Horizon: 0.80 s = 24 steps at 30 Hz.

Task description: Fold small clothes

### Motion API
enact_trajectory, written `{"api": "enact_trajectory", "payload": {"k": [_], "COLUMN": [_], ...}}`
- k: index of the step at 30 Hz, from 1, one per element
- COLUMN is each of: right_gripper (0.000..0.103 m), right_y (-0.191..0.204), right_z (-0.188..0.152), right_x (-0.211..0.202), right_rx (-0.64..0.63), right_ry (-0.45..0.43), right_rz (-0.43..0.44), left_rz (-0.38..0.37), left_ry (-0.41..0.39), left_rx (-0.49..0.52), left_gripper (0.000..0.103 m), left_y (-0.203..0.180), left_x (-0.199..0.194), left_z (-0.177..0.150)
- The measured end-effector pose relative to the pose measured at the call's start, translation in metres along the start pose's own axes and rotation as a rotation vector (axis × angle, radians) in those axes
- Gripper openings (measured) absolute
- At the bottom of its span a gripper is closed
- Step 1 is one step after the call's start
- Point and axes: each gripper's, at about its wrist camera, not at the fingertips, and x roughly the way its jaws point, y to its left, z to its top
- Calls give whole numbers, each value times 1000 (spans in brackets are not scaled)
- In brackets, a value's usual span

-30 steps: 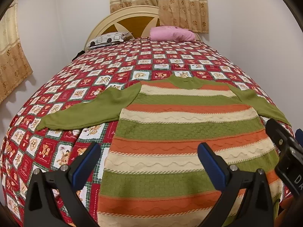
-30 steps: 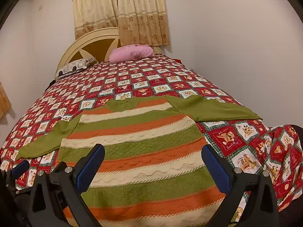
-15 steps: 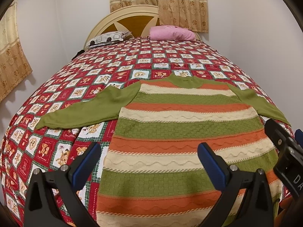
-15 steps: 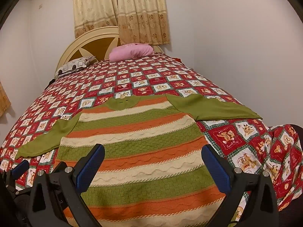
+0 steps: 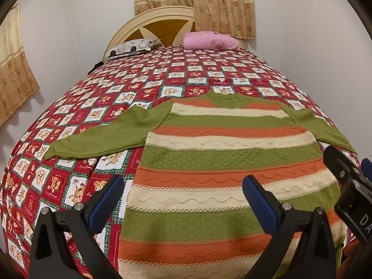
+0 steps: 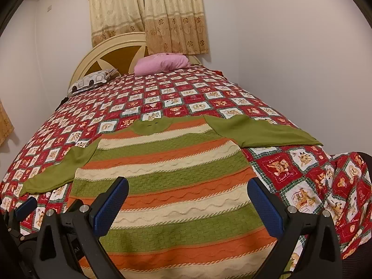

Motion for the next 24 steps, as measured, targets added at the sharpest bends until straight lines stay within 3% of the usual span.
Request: {"api": "enact_trajectory", "payload": {"k": [24], "right_gripper": [102], "right_y": [3], "right_z": [0], "right_x": [1], "right_rx": [-2], "right_ry": [8], "right_rz": [1], "left_rz": [0], "left_ry": [2], "left_rx": [0], "left_gripper": [103], "left_y": [-1], "left_x": [0], "left_z": [-1]}}
